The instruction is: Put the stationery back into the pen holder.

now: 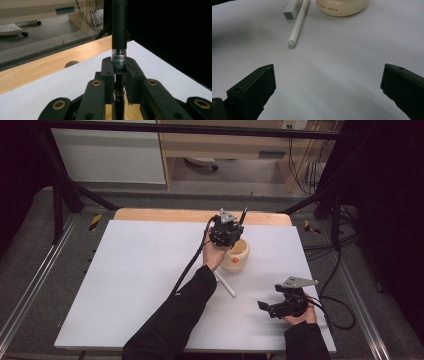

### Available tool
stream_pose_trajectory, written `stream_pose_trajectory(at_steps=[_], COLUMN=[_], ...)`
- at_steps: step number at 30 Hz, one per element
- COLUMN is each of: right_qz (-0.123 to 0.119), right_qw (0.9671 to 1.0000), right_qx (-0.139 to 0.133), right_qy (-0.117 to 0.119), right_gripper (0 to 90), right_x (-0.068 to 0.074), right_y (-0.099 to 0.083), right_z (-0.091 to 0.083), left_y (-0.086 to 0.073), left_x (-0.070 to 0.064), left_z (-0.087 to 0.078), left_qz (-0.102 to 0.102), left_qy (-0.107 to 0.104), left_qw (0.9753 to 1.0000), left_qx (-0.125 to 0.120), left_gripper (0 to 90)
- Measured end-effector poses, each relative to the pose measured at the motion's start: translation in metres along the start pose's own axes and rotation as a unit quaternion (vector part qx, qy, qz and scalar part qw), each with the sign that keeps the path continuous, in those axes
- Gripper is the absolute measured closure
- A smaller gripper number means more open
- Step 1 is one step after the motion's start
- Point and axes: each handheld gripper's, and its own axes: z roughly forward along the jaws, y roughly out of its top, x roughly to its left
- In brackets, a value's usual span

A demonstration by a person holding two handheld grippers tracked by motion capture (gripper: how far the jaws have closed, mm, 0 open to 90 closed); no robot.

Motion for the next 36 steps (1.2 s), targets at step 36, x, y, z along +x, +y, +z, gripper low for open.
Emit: stream_pose_trajectory(at_steps=[36], right_qz=[-0.003], right_qw=[1.0], right_qx=[0.008], right_qy=[-0.001], right_gripper=[0.6], right_x=[0.001], right_y=[-0.001], right_z=[0.002], left_y=[-0.036], left_x=[0.005], left_z=[-0.003], left_qz=[0.008], left_qy=[-0.035], left_qw=[0.9979], left_qx=[0.053], left_gripper=[72.8])
